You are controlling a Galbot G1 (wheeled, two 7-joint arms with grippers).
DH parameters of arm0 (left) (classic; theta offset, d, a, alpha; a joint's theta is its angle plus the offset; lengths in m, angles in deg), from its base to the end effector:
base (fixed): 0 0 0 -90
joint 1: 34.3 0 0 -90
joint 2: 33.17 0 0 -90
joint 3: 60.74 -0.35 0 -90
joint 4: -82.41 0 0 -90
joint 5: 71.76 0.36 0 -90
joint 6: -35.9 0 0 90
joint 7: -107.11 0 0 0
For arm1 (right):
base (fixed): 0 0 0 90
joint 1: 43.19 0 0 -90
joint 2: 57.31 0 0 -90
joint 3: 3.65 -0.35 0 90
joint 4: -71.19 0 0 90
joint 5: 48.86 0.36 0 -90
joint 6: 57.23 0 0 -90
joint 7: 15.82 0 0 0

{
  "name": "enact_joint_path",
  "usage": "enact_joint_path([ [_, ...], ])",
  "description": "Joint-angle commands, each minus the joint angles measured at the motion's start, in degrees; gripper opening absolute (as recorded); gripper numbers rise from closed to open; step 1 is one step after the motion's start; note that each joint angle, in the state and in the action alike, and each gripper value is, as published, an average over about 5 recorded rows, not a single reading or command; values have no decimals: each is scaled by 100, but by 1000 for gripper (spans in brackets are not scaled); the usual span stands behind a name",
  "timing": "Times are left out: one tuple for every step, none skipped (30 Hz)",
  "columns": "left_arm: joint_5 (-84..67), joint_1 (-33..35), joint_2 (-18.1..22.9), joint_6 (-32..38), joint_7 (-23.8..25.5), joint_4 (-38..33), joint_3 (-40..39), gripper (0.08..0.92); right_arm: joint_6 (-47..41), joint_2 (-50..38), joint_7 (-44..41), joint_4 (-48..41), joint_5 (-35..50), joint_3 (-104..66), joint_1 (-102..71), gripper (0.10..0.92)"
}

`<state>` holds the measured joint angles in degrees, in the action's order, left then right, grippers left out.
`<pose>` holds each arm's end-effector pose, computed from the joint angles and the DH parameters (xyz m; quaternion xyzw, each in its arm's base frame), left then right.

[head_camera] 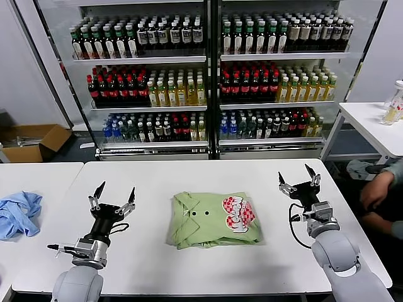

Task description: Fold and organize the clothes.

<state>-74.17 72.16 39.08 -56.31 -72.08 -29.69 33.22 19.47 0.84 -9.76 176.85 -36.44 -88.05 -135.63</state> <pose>0.2632 0.0873 -0.2835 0.0242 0.9898 0.1366 0.0335 0.3348 -0.1047 -0.2471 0.0285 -0.9849 0.1700 0.0179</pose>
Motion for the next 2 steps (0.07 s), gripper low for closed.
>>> enact_joint_path([
  [-212,71,25,398,533,90,151,823,260,-3,-183,-117,-188,48,3,823],
  [-216,86,20,450,565,97,164,823,266,-3,-196,-131,-192,58,5,823],
])
